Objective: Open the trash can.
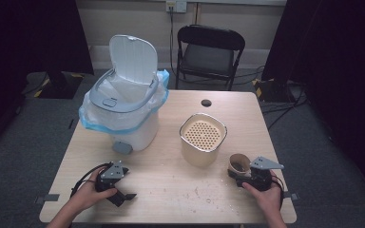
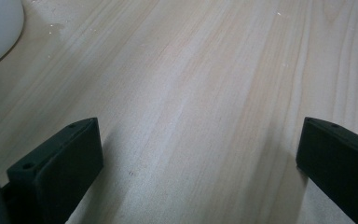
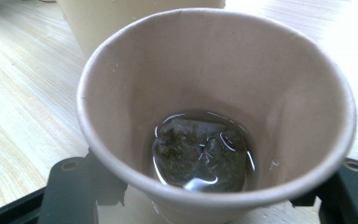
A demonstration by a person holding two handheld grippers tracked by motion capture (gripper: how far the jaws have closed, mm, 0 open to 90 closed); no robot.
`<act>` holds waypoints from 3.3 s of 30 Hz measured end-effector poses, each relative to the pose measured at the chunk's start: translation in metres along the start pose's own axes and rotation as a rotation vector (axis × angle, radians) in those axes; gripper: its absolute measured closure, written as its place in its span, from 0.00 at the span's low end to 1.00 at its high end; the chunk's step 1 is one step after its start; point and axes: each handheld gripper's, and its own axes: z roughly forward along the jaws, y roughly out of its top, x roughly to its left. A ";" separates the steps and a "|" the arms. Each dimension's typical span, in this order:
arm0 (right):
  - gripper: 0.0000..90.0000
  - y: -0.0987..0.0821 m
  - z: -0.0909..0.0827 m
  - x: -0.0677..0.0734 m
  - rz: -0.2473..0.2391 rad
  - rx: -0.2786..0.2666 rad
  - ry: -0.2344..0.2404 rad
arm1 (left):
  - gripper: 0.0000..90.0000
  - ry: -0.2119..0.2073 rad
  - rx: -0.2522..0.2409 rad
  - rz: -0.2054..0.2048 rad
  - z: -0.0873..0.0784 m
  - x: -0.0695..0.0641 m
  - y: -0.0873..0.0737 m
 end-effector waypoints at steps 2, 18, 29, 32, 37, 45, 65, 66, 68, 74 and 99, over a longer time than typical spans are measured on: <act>0.36 0.002 -0.002 -0.002 0.006 -0.002 -0.005 | 0.00 0.001 0.000 0.000 0.000 0.000 0.000; 0.41 0.031 -0.002 -0.011 0.017 -0.005 -0.064 | 0.00 -0.001 0.000 0.000 0.000 0.000 0.000; 0.41 0.053 0.000 -0.018 0.021 0.003 -0.095 | 0.00 -0.001 0.001 0.000 0.000 0.000 0.000; 0.42 0.060 0.000 -0.020 0.018 0.000 -0.105 | 0.00 0.001 0.000 0.001 0.000 0.000 0.000; 0.42 0.075 0.002 -0.024 0.008 -0.004 -0.128 | 0.00 0.001 0.001 0.001 0.000 0.000 0.000; 0.42 0.091 0.008 -0.027 -0.001 -0.004 -0.152 | 0.00 0.003 0.001 0.001 0.000 0.000 0.000; 0.43 0.119 0.021 -0.037 -0.108 -0.007 -0.194 | 0.00 -0.002 0.010 0.003 -0.001 0.000 0.000; 0.43 0.121 0.024 -0.038 -0.101 -0.012 -0.190 | 0.00 -0.003 0.004 0.004 0.000 0.000 0.000; 0.43 0.123 0.027 -0.039 -0.099 -0.012 -0.185 | 0.00 -0.002 0.008 0.005 0.000 0.000 0.000; 0.43 0.129 0.033 -0.041 -0.112 -0.019 -0.179 | 0.00 0.001 0.012 0.005 -0.001 0.000 0.000; 0.43 0.152 0.046 -0.044 -0.205 -0.015 -0.187 | 0.00 -0.003 0.002 0.005 0.000 0.000 0.000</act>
